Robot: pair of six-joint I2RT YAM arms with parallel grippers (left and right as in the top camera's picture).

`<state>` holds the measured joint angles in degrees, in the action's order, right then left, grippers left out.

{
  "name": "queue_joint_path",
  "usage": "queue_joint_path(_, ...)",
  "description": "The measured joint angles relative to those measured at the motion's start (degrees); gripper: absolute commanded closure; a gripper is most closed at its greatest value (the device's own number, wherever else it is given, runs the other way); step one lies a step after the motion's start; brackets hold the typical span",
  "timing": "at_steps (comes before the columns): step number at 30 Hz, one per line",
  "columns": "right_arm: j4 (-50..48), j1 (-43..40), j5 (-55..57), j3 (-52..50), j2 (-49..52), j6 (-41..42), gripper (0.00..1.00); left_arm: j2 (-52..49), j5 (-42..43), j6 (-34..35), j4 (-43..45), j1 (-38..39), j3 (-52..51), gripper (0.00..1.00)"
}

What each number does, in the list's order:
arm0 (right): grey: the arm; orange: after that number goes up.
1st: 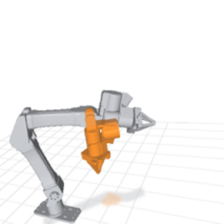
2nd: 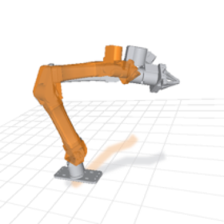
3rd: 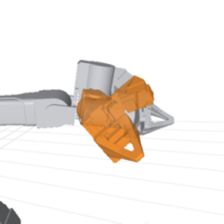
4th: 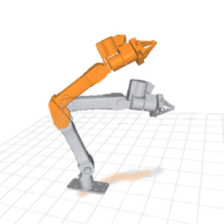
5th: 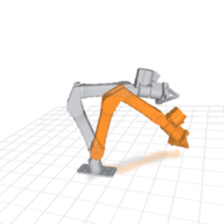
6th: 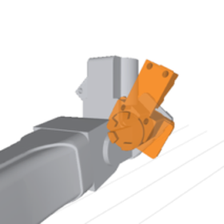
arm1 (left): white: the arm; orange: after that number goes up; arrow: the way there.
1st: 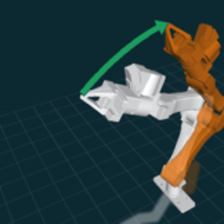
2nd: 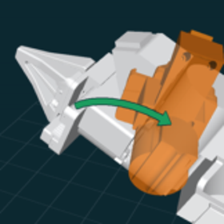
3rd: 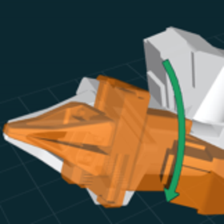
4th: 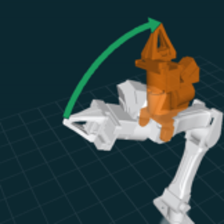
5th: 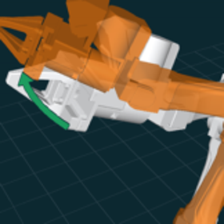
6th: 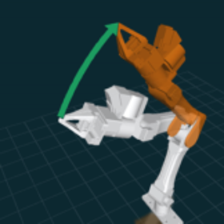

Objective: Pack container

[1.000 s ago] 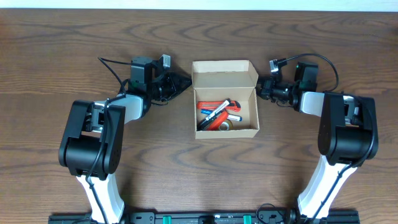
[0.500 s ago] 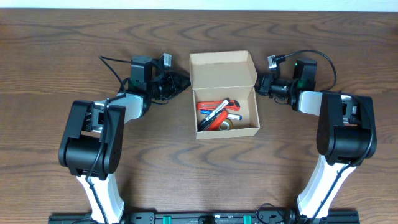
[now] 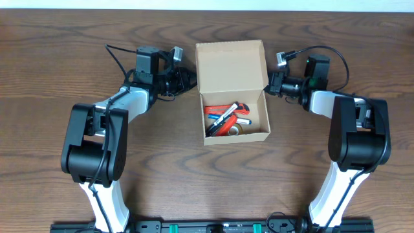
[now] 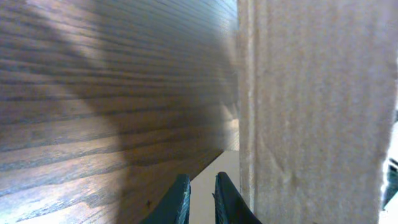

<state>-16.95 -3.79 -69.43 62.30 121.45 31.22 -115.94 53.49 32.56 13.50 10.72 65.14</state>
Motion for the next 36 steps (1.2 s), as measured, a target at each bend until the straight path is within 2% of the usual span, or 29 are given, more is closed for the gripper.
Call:
queue_joint_path(8, 7.6, 0.0, 1.5, 0.0, -3.8, -2.2, 0.99, 3.2, -0.4, -6.8, -8.3, 0.0, 0.5, 0.86)
queue_joint_path(17, 22.9, 0.4, 6.1, 0.2, -10.8, -12.1, 0.99, 7.1, -1.3, -11.2, -11.4, 0.0, 0.5, 0.86)
queue_joint_path(36, 24.3, 0.4, 10.1, 0.2, -11.1, -16.7, 0.99, 7.1, -1.4, -13.2, -12.0, 0.0, 0.5, 0.86)
